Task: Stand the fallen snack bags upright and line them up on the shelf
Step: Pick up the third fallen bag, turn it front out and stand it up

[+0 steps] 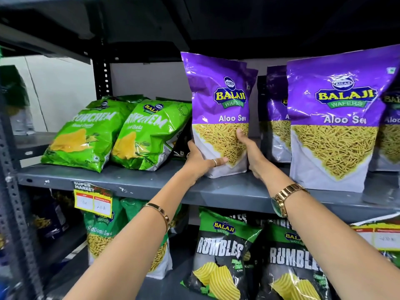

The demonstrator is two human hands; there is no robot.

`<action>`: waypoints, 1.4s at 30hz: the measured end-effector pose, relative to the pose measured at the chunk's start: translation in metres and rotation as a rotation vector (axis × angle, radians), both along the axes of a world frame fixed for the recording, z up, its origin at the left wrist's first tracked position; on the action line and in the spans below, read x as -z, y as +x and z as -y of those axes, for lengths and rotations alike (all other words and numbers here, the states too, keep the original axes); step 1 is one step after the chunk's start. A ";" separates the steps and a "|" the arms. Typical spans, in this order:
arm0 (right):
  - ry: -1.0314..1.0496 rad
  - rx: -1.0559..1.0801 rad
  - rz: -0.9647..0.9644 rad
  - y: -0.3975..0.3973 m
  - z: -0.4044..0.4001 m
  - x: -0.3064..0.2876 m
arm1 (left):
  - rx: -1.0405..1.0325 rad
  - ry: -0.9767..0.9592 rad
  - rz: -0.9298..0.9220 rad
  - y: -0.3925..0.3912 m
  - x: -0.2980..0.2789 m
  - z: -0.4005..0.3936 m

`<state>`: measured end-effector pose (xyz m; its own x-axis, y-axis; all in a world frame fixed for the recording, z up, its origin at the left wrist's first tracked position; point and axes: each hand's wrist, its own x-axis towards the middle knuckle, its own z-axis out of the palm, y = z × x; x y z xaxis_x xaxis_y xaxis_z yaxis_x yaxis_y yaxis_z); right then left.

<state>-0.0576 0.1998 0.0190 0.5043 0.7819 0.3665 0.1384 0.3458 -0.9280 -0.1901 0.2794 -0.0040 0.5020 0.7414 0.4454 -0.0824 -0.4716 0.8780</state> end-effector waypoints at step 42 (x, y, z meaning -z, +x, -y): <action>0.076 0.555 0.307 -0.022 0.060 0.017 | -0.216 0.401 -0.007 -0.041 0.007 0.044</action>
